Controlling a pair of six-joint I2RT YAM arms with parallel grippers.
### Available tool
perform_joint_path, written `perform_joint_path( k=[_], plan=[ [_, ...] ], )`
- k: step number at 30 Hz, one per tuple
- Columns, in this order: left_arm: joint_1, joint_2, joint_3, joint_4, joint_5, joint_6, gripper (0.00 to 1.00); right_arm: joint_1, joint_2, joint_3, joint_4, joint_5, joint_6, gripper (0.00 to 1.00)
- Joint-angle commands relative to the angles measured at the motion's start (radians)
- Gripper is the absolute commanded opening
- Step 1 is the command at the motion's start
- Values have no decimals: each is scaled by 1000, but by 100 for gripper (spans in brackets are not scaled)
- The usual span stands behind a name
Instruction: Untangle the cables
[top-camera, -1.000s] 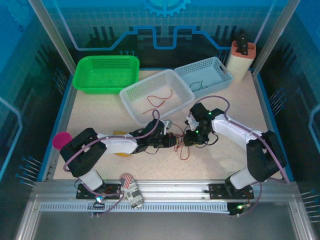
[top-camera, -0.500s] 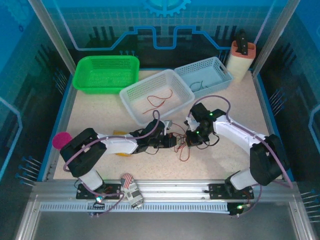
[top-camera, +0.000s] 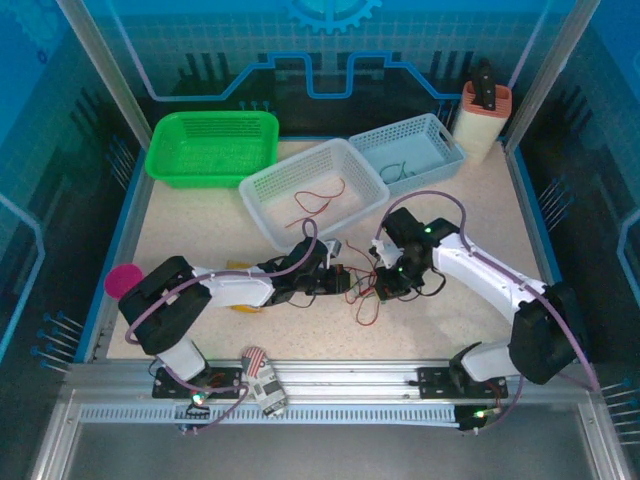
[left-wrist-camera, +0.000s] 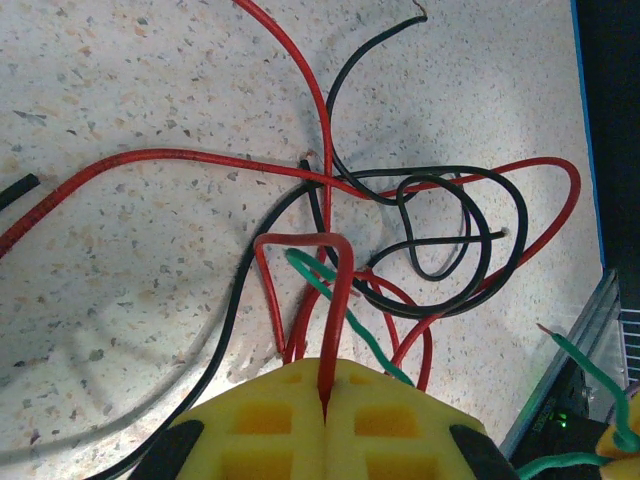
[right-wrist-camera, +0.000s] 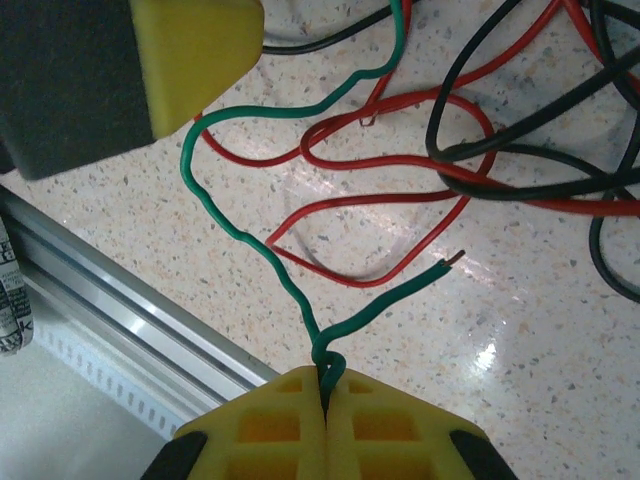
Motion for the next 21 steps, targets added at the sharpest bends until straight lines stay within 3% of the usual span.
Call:
perform_joint_path(
  k=[1, 6, 12, 14, 16, 21],
  plan=[
    [11, -8, 15, -38, -14, 34, 0, 6, -39, 38, -60, -11, -31, 0],
    [20, 11, 29, -43, 0, 44, 0, -18, -91, 19, -11, -80, -50, 0],
    [22, 6, 37, -61, -1, 60, 0, -95, -139, 46, -22, -74, -17, 0],
    [21, 5, 35, -67, 3, 68, 14, -130, -169, 60, 4, -102, 4, 0],
    [22, 2, 34, -71, 15, 84, 38, -152, -211, 60, 68, -148, 31, 0],
    [25, -95, -24, -44, -5, 111, 57, -184, -296, 113, 217, -130, 126, 0]
  ],
)
